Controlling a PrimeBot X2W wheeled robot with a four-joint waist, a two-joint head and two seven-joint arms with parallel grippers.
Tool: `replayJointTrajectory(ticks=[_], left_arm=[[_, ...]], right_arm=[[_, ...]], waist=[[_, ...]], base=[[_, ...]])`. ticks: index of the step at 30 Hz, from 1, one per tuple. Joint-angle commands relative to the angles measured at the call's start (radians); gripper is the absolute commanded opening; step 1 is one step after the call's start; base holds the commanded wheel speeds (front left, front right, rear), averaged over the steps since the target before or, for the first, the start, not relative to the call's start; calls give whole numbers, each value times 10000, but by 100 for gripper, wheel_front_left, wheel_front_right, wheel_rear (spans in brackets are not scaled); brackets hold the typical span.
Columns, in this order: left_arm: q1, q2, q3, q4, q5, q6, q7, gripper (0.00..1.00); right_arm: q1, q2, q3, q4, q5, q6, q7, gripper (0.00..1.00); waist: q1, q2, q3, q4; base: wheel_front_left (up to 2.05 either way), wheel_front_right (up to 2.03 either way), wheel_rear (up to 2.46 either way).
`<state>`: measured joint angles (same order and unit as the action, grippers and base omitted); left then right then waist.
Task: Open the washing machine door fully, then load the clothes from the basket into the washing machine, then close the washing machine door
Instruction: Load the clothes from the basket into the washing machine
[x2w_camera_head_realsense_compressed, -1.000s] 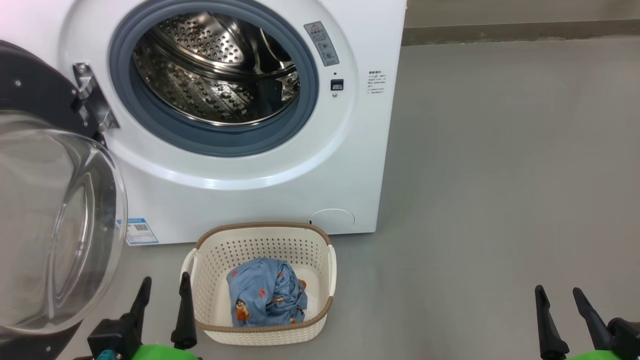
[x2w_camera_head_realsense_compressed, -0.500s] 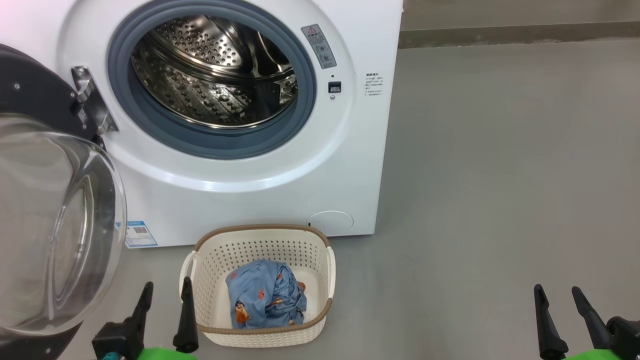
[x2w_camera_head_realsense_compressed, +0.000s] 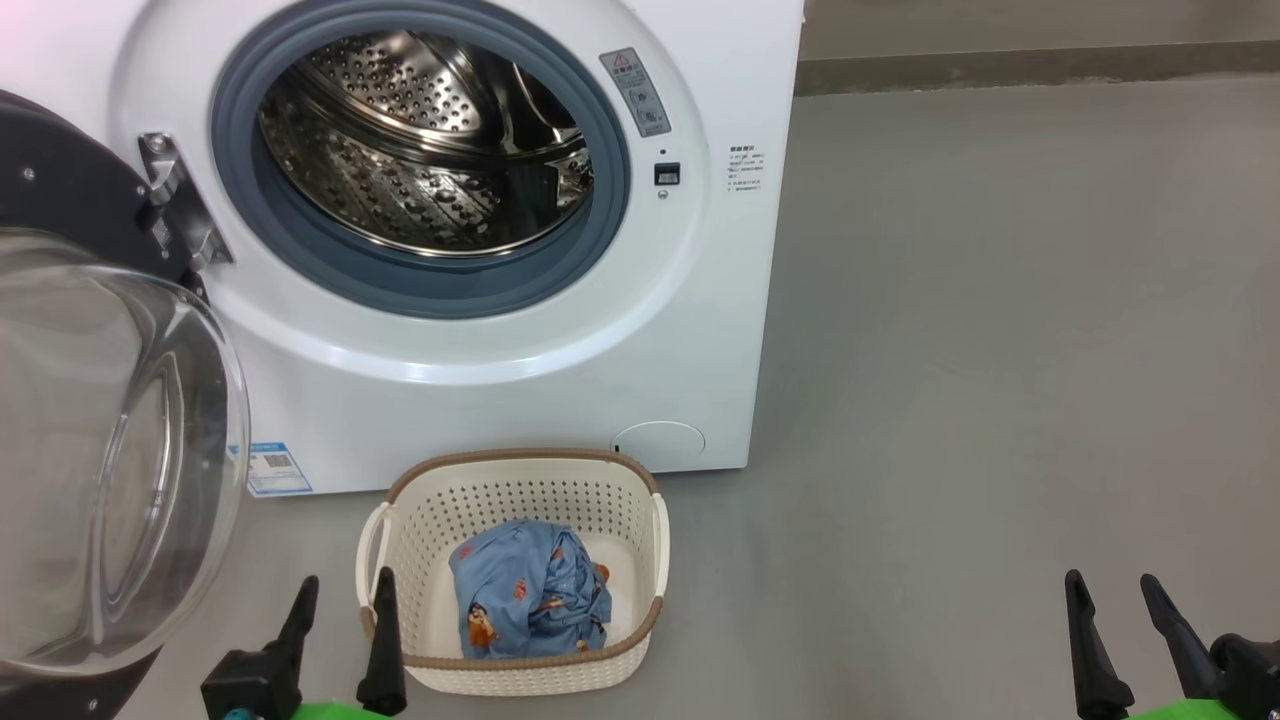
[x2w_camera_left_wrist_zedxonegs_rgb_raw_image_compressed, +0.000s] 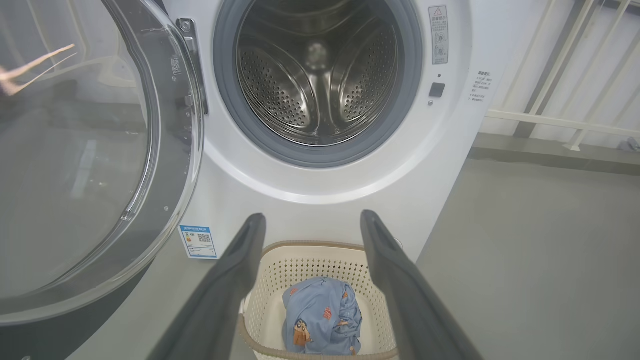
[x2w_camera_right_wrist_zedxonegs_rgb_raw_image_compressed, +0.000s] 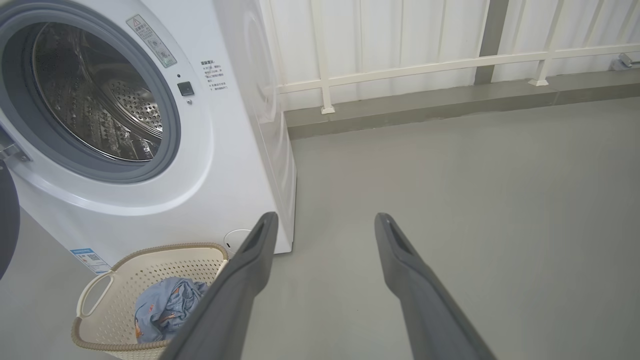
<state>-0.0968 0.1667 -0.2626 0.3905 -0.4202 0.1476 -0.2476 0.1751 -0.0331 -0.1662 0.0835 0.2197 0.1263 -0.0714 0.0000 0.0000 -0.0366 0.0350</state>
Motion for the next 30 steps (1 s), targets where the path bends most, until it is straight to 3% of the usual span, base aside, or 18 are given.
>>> replayJointTrajectory(ticks=[1,16,30], left_arm=[[-453,105,305,-150,71,28,-79,100],[-575,242,330,-208,231,26,-124,100],[-577,213,359,-173,202,-11,-135,100]], right_arm=[[-205,-171,230,-230,7,44,-35,100],[-248,-171,249,-227,27,44,-76,100],[-291,-171,288,-215,-5,44,-96,100]], waist=[[0,0,12,6],[0,0,85,90],[0,0,149,78]], base=[[72,-72,0],[127,-127,0],[16,-16,0]])
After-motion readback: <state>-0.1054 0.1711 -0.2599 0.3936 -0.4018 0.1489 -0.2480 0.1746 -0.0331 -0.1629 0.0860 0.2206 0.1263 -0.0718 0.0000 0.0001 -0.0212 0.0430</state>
